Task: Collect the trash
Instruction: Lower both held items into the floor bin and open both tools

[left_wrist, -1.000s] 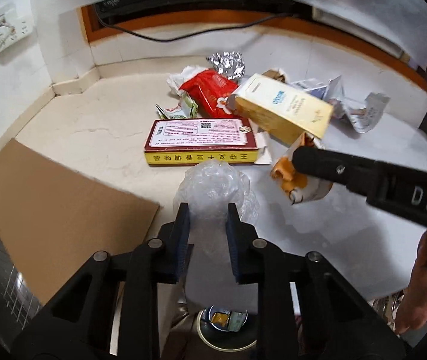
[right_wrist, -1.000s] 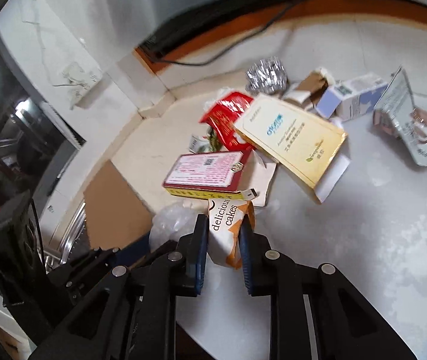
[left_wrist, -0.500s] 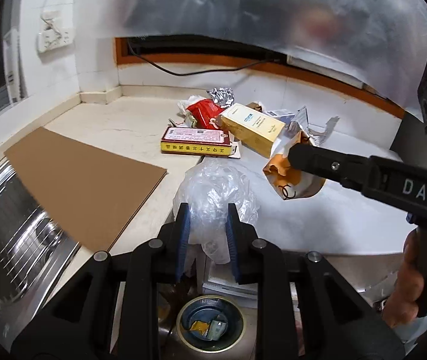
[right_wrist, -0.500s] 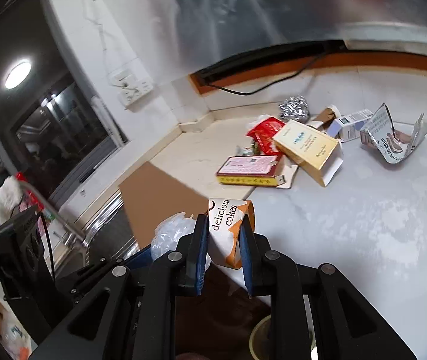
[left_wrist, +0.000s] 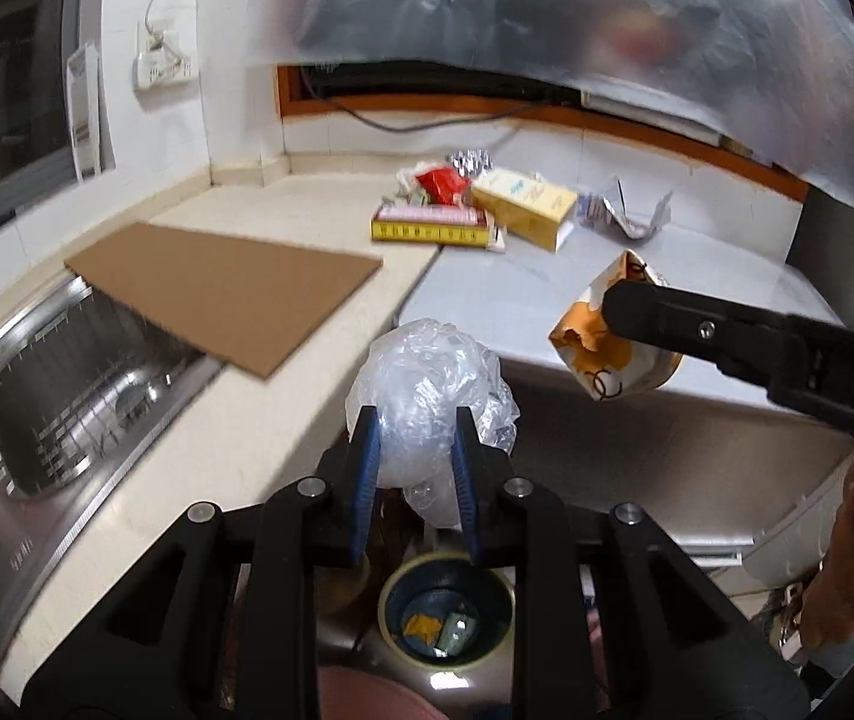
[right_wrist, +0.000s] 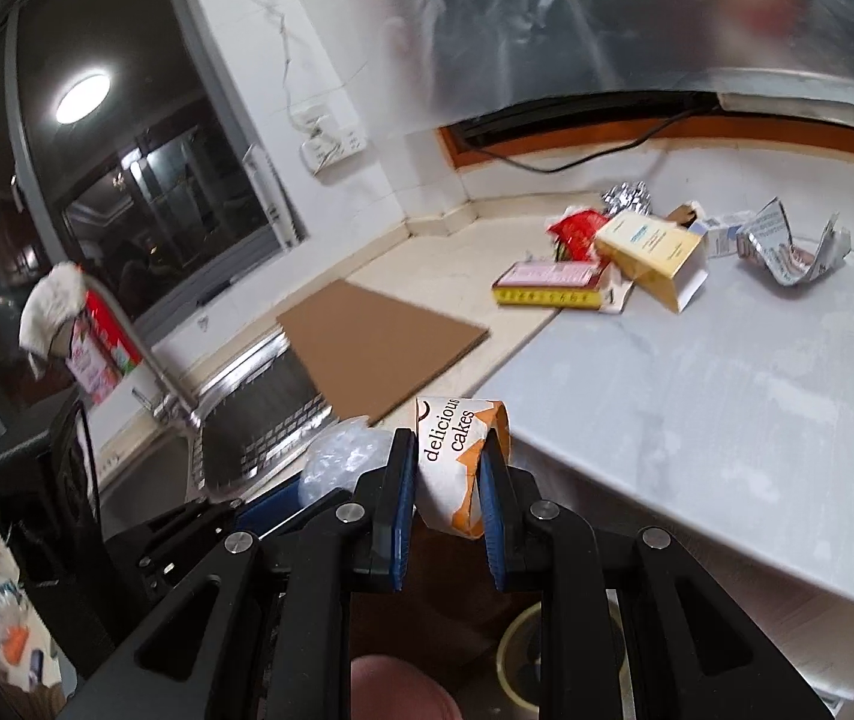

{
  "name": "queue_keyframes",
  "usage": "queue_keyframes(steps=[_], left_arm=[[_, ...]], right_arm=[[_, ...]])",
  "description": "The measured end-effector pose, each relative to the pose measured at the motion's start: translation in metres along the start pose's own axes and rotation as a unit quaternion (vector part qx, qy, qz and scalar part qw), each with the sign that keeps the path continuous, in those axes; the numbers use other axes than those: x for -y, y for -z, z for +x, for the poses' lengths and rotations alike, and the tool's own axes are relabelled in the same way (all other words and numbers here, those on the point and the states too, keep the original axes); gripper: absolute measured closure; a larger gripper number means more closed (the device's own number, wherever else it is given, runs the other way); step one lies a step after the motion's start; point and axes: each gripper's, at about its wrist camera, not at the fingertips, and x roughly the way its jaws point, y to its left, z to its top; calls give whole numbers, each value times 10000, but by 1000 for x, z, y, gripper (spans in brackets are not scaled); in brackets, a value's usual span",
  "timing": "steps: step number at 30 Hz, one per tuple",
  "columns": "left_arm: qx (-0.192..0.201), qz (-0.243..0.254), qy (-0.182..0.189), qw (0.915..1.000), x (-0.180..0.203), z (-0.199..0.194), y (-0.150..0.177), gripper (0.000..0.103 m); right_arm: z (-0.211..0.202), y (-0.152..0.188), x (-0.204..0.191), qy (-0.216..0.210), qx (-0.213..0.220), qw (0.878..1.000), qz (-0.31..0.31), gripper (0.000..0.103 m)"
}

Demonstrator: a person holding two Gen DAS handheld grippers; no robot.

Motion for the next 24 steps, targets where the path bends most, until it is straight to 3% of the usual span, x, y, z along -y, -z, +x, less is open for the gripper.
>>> queue_keyframes(steps=[10,24], left_arm=[[-619,60,56,9981,9,31,50,83],[-1567,153,3,9875,19,109,103,83]], right_arm=[[23,65,-6,155,-517,9984,-184,84],[97,146,53,367,-1472,9884,110,84]])
